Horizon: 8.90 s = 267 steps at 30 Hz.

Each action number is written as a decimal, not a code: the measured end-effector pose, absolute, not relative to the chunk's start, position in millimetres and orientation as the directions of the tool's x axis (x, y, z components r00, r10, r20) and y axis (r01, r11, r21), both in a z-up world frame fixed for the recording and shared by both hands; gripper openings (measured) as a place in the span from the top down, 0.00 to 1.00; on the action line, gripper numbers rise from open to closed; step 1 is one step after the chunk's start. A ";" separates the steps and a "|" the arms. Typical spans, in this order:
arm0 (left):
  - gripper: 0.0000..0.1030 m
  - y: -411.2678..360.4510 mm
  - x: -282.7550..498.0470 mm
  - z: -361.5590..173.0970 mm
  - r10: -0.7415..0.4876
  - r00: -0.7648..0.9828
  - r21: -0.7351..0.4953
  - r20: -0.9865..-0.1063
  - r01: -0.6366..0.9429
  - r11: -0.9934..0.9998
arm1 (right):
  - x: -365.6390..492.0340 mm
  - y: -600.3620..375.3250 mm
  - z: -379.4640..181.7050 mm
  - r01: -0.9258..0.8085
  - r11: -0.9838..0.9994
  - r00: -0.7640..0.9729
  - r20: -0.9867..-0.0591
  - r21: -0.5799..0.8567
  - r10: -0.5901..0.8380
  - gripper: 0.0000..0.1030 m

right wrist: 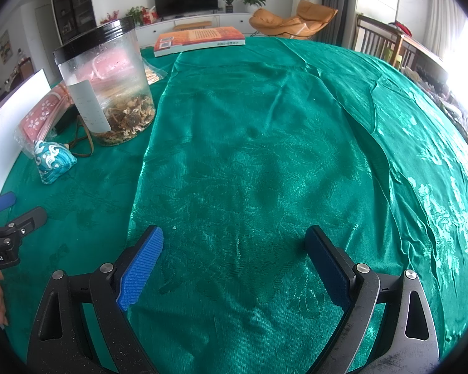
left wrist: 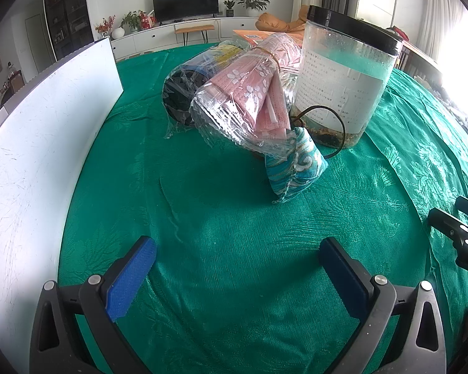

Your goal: Organize soft objects

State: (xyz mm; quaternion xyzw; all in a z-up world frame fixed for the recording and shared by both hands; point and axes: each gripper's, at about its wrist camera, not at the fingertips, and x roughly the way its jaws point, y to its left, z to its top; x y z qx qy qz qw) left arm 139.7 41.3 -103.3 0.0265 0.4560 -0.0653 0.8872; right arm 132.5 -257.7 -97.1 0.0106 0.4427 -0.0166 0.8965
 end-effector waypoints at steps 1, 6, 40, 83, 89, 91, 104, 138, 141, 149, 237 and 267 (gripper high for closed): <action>0.00 41.1 139.6 -103.6 -0.092 0.576 -0.013 -0.813 0.140 0.990 | 132.7 -257.7 -97.2 0.039 0.999 0.608 -0.794 0.004 -0.020 0.09; 0.00 41.0 139.6 -103.8 -0.092 0.576 -0.013 -0.813 0.140 0.990 | 132.5 -257.7 -97.1 0.039 0.999 0.608 -0.794 0.004 -0.020 0.09; 0.00 41.1 139.5 -103.4 -0.092 0.576 -0.013 -0.812 0.140 0.990 | 132.5 -257.5 -97.0 0.038 0.999 0.607 -0.794 0.005 -0.019 0.09; 0.00 40.9 139.3 -103.4 -0.092 0.576 -0.013 -0.812 0.140 0.990 | 133.0 -257.8 -97.3 0.038 0.999 0.607 -0.794 0.005 -0.019 0.09; 0.00 53.3 126.4 -99.6 -0.116 0.536 -0.064 -0.837 0.115 0.991 | 133.0 -257.6 -97.2 0.038 0.999 0.607 -0.794 0.005 -0.019 0.09; 0.00 65.3 123.3 -84.7 -0.167 0.548 -0.132 -0.820 0.103 0.986 | 133.2 -257.7 -97.3 0.038 0.999 0.607 -0.794 0.005 -0.019 0.09; 0.37 16.6 240.0 -42.6 -0.066 0.528 0.098 -0.847 0.277 0.956 | 133.5 -257.8 -97.4 0.037 0.999 0.607 -0.794 0.006 -0.018 0.09; 0.00 88.6 118.8 -107.5 -0.030 0.580 0.002 -0.814 0.055 0.998 | 131.9 -248.8 -91.7 -0.066 0.969 0.620 -0.751 0.239 0.228 0.09; 0.00 87.0 121.1 -108.0 -0.030 0.580 0.002 -0.814 0.055 0.999 | 154.8 -219.3 -88.2 -0.142 0.922 0.572 -0.730 0.360 0.373 0.10; 0.00 87.3 120.5 -108.0 -0.031 0.580 0.001 -0.814 0.055 0.998 | 222.7 -120.4 -93.1 -0.278 0.918 0.534 -0.748 0.285 0.394 0.12; 0.00 87.5 121.3 -107.2 -0.034 0.582 -0.003 -0.813 0.053 0.999 | 183.2 -279.8 -101.0 0.057 0.998 0.612 -0.791 0.025 -0.015 0.11; 0.80 119.0 123.5 -1.1 -0.368 0.654 -0.388 -0.661 0.122 0.913 | 237.1 -286.1 40.4 -0.021 0.994 0.672 -0.735 0.103 0.091 0.55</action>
